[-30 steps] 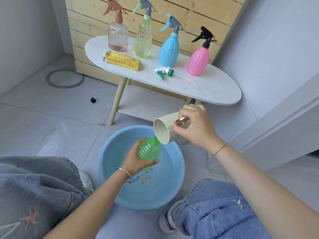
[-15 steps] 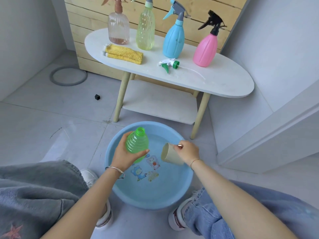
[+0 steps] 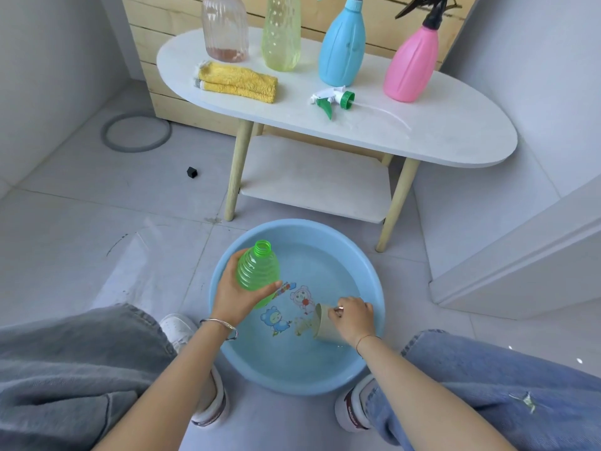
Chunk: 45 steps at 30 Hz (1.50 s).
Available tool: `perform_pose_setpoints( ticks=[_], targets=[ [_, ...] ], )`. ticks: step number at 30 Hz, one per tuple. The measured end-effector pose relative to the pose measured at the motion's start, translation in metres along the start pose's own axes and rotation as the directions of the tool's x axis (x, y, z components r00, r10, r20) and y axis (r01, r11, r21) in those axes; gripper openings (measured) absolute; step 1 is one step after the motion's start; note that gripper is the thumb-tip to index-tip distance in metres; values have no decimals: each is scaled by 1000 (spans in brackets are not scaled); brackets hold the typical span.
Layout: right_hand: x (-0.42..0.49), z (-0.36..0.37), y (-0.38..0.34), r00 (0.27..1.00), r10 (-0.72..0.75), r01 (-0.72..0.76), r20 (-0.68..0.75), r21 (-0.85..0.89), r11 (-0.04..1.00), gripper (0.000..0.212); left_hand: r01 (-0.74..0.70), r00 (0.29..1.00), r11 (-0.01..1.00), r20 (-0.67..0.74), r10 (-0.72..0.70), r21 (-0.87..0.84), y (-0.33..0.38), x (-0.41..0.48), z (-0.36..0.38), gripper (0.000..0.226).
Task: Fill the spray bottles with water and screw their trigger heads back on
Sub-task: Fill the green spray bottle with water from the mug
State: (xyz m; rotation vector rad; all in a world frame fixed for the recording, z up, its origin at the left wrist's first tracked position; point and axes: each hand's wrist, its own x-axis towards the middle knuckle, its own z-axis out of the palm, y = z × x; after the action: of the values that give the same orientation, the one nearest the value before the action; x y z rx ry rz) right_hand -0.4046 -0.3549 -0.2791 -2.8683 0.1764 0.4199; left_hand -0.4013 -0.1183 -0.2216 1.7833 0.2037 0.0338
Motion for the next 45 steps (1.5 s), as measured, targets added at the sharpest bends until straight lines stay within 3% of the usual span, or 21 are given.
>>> perform_pose_setpoints(
  ticks=[5,9,12,15,17,23,25,29,34,45],
  targets=[
    [-2,8,-6,999,-9,5,50,74,997,39,9,1000,1000,-1,-9,-5,-3,1,-2,68],
    [-2,11,-6,992,71,-99,106,296,950,39,25,1000,1000,-9,-25,-10,-4,0,-4,69],
    [-6,1,-9,980,149,-198,131,593,781,37,26,999,999,-21,-26,-18,-1,-1,-5,70],
    [-8,-17,-11,974,191,-217,125,765,606,30,25,999,999,-35,-27,-40,2,0,-7,71],
    [-13,-36,-15,972,215,-201,99,828,524,19,22,999,998,-44,-24,-61,6,-1,-9,72],
    [-10,-106,-24,968,248,-122,35,930,345,31,1,998,995,-69,-8,-97,21,-4,-8,72],
    [-13,-133,-26,975,224,-70,-1,949,306,22,-6,998,994,-61,-1,-110,29,-6,-5,70],
    [-21,-185,-28,984,157,39,-90,952,304,29,-43,999,992,-11,42,-117,43,-11,1,62],
    [-37,-238,-27,987,-5,148,-158,911,385,43,-68,995,990,67,77,-124,56,-17,13,63],
    [-68,-264,-26,942,-39,298,-332,780,550,36,-139,970,990,197,143,-34,65,-30,35,71]
  ],
)
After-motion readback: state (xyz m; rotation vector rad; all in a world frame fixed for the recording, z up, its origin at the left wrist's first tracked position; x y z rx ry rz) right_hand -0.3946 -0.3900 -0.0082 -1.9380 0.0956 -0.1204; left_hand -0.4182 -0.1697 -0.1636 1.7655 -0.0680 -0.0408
